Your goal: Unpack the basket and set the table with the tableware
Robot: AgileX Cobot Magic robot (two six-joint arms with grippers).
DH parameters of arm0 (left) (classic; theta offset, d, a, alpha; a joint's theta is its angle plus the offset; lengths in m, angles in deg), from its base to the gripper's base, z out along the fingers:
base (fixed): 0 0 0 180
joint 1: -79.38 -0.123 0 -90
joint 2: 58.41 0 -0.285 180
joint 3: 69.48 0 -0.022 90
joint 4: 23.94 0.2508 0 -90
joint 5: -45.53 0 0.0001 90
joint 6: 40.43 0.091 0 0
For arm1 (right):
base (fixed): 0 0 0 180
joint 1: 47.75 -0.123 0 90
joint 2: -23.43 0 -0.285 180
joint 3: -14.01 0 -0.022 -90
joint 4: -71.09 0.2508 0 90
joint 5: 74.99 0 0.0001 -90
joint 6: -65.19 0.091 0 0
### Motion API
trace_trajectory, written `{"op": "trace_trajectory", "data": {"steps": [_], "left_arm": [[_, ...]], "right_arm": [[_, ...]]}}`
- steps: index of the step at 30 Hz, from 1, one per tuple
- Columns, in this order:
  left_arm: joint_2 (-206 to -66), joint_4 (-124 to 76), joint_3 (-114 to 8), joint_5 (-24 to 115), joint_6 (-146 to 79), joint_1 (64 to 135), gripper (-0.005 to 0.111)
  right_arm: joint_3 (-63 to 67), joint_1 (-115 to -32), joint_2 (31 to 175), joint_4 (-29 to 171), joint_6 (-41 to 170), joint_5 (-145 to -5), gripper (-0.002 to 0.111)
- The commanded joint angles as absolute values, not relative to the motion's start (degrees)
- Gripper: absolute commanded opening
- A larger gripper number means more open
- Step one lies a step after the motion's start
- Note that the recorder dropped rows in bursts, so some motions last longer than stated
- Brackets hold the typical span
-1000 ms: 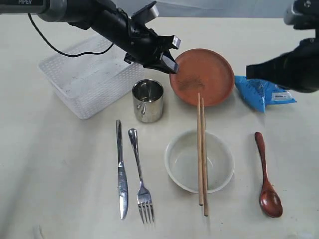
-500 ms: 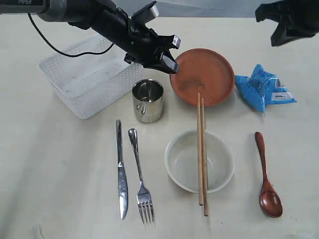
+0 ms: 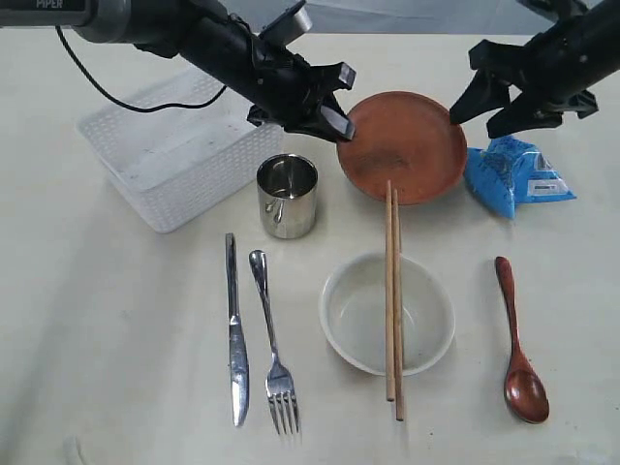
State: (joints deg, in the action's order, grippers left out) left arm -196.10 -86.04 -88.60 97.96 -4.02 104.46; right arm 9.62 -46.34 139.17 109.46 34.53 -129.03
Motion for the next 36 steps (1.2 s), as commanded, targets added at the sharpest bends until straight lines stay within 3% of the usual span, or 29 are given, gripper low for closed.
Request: {"op": "trace_trajectory", "data": {"steps": [1,12,14,22,28,31,36], "left_arm": [[-195.40,-87.61,-88.75,98.77,-4.27,104.66,0.000],[-195.40,-87.61,-88.75,98.77,-3.87,104.66,0.000],[-195.40,-87.76,-88.75,98.77,-3.36,104.66,0.000],[-195.40,-90.79,-88.75,99.03,-1.95,104.66,0.000],[-195.40,-90.62,-88.75,99.66,-1.94,104.66,0.001],[-195.40,-90.73,-88.75,99.66,-2.35,104.66,0.011],[-195.40,-90.73,-88.75,100.93,-2.13,104.66,0.043]], "right_arm": [[9.99,-46.02,141.44,110.72,33.61,-127.32,0.059],[9.99,-46.02,146.62,120.71,26.88,-127.77,0.058],[9.99,-46.02,146.88,120.79,26.59,-127.90,0.050],[9.99,-46.02,146.82,121.98,26.59,-129.92,-0.001],[9.99,-46.02,146.82,122.13,26.31,-131.15,0.000],[9.99,-46.02,146.82,122.96,26.31,-131.68,0.000],[9.99,-46.02,146.82,124.96,26.42,-132.09,0.000]]}}
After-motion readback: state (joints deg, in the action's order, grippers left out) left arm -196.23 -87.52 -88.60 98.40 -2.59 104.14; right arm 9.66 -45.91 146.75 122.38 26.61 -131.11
